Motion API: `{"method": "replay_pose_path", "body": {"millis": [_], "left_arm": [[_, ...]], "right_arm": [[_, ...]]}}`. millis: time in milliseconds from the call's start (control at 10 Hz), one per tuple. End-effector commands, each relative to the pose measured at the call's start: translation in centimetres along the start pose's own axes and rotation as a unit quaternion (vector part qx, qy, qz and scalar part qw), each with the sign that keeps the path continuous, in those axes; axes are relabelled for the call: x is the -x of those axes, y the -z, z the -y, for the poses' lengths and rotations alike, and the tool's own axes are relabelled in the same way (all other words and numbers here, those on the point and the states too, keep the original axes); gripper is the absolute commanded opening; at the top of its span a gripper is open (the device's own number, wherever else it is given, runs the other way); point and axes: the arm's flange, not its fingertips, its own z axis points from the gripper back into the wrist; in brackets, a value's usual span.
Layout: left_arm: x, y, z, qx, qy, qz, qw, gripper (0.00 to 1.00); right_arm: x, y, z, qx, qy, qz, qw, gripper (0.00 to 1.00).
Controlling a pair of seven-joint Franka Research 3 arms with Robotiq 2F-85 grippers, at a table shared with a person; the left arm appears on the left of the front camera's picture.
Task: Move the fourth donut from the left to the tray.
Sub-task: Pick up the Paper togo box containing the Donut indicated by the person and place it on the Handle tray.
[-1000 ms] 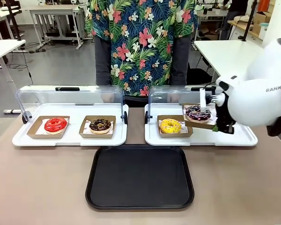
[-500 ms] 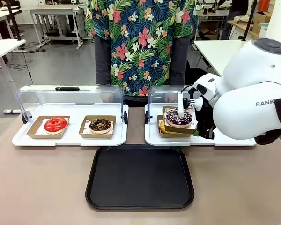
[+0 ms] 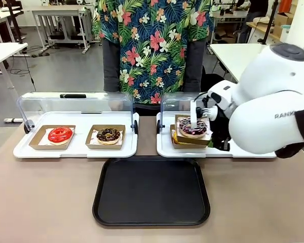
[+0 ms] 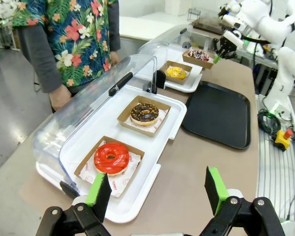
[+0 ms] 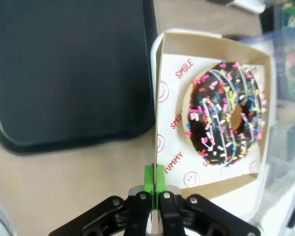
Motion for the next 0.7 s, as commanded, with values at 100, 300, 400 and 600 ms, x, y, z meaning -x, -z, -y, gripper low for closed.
{"method": "replay_pose_path", "body": {"millis": [100,300,400,600], "left_arm": [[-0.2,-0.1,0.1,0.004,-0.002,0.004,1.0,1.0],[-0.2,-0.1,0.1,0.004,-0.002,0.004,1.0,1.0],[-0.2,-0.1,0.1,0.004,-0.002,0.004,1.0,1.0],[-0.2,-0.1,0.1,0.004,-0.002,0.004,1.0,1.0]], "right_arm": [[-4.5,0.2,-9.1,0.067,0.025,-0.02,0.997,0.02],[-6.4,0.5,-12.1,0.063,0.038,-0.022,0.997,0.02],[-7.1,1.1,-13.6,0.053,0.035,-0.019,0.998,0.02],[-7.6,2.2,-15.1,0.031,0.029,-0.018,0.999,0.02]]}}
